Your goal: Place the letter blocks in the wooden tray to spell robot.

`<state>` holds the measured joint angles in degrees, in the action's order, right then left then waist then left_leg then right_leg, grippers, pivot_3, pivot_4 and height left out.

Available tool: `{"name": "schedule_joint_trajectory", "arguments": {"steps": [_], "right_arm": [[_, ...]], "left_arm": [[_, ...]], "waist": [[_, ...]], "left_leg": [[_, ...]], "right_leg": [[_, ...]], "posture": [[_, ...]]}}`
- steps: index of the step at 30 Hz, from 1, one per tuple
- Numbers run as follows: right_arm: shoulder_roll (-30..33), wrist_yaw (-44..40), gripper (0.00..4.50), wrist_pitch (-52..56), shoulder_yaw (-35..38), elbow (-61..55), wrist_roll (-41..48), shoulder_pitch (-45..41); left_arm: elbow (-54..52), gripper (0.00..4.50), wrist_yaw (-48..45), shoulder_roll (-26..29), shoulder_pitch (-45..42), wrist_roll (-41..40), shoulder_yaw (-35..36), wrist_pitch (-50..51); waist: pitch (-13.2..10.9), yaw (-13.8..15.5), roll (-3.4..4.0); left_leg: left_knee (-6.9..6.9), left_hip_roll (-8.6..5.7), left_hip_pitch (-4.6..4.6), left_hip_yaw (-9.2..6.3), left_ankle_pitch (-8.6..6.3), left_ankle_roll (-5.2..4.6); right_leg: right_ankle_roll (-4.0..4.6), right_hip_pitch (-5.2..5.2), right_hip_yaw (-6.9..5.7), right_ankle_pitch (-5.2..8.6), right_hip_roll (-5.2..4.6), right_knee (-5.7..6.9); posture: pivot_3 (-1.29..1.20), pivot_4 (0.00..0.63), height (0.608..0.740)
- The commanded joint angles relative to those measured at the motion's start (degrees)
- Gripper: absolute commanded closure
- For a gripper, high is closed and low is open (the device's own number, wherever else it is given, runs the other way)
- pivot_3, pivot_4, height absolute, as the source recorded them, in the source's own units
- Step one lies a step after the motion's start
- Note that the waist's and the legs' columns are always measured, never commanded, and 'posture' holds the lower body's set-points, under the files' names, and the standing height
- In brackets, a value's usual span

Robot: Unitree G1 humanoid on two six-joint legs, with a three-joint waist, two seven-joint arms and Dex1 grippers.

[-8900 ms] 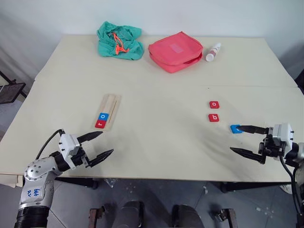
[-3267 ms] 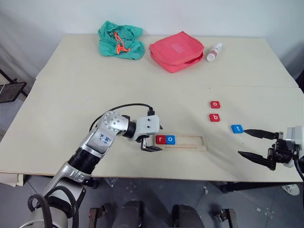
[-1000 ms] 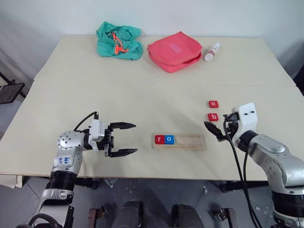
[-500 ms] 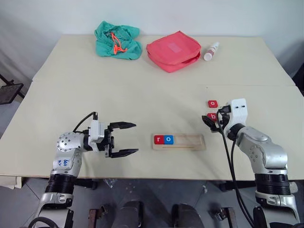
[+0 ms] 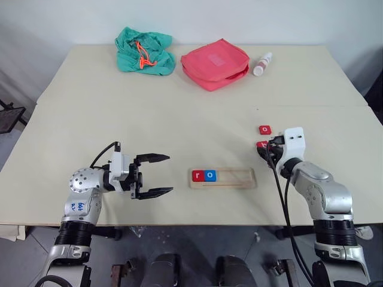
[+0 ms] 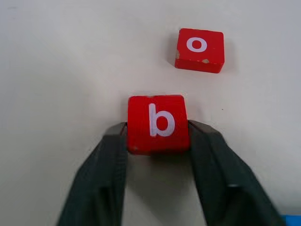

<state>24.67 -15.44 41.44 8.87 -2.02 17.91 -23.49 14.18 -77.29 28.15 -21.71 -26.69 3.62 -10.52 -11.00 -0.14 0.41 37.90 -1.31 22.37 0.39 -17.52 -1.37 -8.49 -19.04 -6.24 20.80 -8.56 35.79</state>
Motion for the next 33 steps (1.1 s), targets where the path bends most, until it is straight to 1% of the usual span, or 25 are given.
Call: {"name": "schedule_joint_trajectory", "arguments": {"steps": [1, 5, 7, 8, 11, 15, 21, 29, 31, 32, 33], "right_arm": [[-0.9, 0.3, 3.04, -1.8, 2.5, -5.3, 1.1, 1.4], [-0.1, -3.6, 3.04, -3.7, 3.8, -13.9, 4.0, 6.2], [0.0, -4.0, 3.04, -3.2, 5.1, -18.2, 5.4, 9.0], [-0.1, -4.5, 3.04, -4.0, 6.1, -21.0, 6.1, 11.2], [-0.6, -4.0, 3.04, -2.9, 10.9, -31.0, 8.3, 22.3], [-3.0, -0.4, 3.04, -1.0, 13.7, -37.6, 8.9, 32.4], [-5.8, 2.3, 3.04, -0.3, 13.8, -39.8, 10.0, 36.7], [-5.7, 1.6, 3.04, -5.9, 13.2, -30.4, 7.1, 34.9], [-5.5, 1.1, 2.33, -7.8, 13.0, -27.6, 6.2, 33.9], [-5.4, 0.9, 2.12, -8.3, 12.9, -26.8, 6.0, 33.6], [-5.3, 0.8, 1.79, -8.6, 12.8, -26.5, 6.0, 33.5]], "left_arm": [[-1.1, 0.0, -0.6, 0.5, 0.3, -1.4, 1.1, -0.2], [-1.2, 0.0, -0.9, 0.1, 0.6, -1.9, 1.0, 0.2], [-1.0, 0.0, -1.3, 0.1, 0.8, -2.0, 0.9, 0.0], [-0.9, 0.0, -1.5, 0.1, 1.0, -2.1, 0.9, 0.0], [-0.2, 0.0, -2.8, 0.4, 1.4, -2.5, 1.2, 0.0], [1.9, 0.0, -3.9, 0.7, 0.2, -2.3, 1.7, -0.4], [3.0, 0.0, -4.3, 0.1, -1.4, -1.9, 1.4, -0.7], [2.5, 0.0, -4.6, -0.3, -1.5, -2.1, 1.3, -0.9], [1.6, 0.0, -4.9, 0.0, -0.9, -2.4, 1.4, -0.7], [1.3, 0.0, -4.9, 0.0, -0.8, -2.5, 1.5, -0.7], [1.2, 0.0, -4.9, 0.0, -0.7, -2.5, 1.5, -0.6]], "waist": [[0.0, 0.1, 0.0], [0.0, 0.1, 0.0], [0.0, 0.1, 0.0], [0.0, 0.1, 0.0], [0.0, 1.0, -0.02], [0.0, 1.2, -0.03], [0.0, 0.9, -0.01], [0.0, 1.0, -0.02], [0.0, 1.0, -0.02], [0.0, 1.0, -0.02], [0.0, 1.0, -0.02]], "left_leg": [[0.0, 0.0, 0.0, 0.0, 0.0, 0.0], [-0.01, -0.01, 0.03, 0.01, 0.0, 0.0], [-0.01, -0.01, 0.03, 0.04, 0.0, 0.0], [-0.01, -0.01, 0.04, 0.04, 0.0, 0.0], [-0.04, -0.04, 0.07, -0.02, 0.0, 0.0], [-0.07, -0.05, 0.05, 0.17, -0.02, 0.0], [-0.02, 0.03, -0.03, 0.34, 0.03, 0.02], [-0.03, 0.01, -0.02, 0.34, 0.02, 0.01], [-0.03, 0.01, -0.02, 0.34, 0.02, 0.01], [-0.02, 0.0, -0.02, 0.35, 0.02, 0.01], [-0.02, 0.01, -0.02, 0.35, 0.02, 0.01]], "right_leg": [[0.0, 0.0, 0.01, 0.0, 0.0, 0.0], [0.0, -0.09, 0.06, 0.0, 0.0, 0.04], [0.0, -0.1, 0.08, 0.0, 0.0, 0.04], [0.0, -0.11, 0.09, 0.0, 0.0, 0.06], [0.0, -0.13, 0.09, 0.0, -0.02, 0.08], [0.0, -0.2, 0.17, 0.0, -0.04, 0.1], [0.0, -0.2, 0.28, 0.0, 0.01, 0.1], [0.0, -0.23, 0.29, 0.0, 0.0, 0.11], [0.0, -0.23, 0.3, 0.0, 0.0, 0.11], [0.0, -0.23, 0.3, 0.0, 0.0, 0.11], [0.0, -0.23, 0.3, 0.0, 0.0, 0.11]], "posture": [[0.0, 0.15, 0.74], [0.0, 0.15, 0.74], [0.0, 0.15, 0.74], [0.0, 0.15, 0.74], [0.0, 0.15, 0.74], [0.0, 0.15, 0.74], [0.0, 0.15, 0.74], [0.0, 0.15, 0.74], [0.0, 0.15, 0.74], [0.0, 0.15, 0.74], [0.0, 0.15, 0.74]]}}
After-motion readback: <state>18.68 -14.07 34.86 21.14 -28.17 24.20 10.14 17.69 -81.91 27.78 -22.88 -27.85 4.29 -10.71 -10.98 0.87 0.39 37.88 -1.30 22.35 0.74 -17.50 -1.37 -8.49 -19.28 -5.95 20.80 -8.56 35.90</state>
